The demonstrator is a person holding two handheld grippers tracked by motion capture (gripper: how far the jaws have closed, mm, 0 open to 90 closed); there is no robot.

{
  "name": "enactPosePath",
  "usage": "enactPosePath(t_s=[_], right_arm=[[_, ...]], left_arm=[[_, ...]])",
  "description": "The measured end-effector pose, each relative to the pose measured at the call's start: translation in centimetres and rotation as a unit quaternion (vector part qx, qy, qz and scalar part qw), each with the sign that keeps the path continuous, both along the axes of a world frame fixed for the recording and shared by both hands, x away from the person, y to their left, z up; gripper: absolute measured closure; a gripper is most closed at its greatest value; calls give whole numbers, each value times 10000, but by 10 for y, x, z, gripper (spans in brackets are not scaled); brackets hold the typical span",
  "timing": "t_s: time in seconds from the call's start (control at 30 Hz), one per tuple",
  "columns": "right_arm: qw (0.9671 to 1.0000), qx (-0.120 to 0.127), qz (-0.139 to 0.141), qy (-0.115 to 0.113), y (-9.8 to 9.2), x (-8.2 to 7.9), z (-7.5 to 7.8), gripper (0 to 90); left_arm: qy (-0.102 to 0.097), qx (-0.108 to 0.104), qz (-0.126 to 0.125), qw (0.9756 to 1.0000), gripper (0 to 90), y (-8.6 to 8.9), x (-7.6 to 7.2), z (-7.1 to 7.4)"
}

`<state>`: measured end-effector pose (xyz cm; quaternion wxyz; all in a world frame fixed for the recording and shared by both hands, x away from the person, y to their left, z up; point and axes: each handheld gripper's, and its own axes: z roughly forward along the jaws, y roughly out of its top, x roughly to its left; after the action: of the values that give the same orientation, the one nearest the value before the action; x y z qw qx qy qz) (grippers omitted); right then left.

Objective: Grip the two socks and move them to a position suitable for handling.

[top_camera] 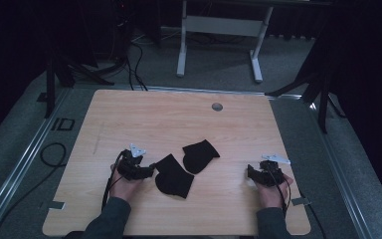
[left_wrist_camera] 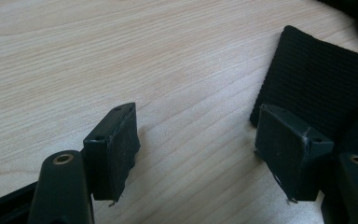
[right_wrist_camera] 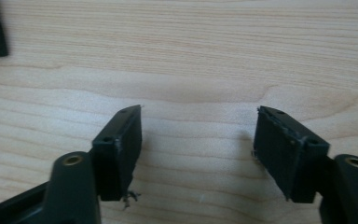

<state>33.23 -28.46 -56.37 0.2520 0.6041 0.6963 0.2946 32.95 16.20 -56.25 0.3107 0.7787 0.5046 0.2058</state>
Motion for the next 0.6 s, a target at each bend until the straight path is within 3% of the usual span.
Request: enactPosePath(t_s=[0.37, 0.6], right_arm=[[9987, -131, 496, 37, 10, -5, 5, 503], [9968, -135, 793, 32, 21, -8, 9, 544]], left_arm=[[21, 10, -16, 10000, 309, 0, 0, 0], [18, 19, -26, 10000, 348, 0, -1, 1]])
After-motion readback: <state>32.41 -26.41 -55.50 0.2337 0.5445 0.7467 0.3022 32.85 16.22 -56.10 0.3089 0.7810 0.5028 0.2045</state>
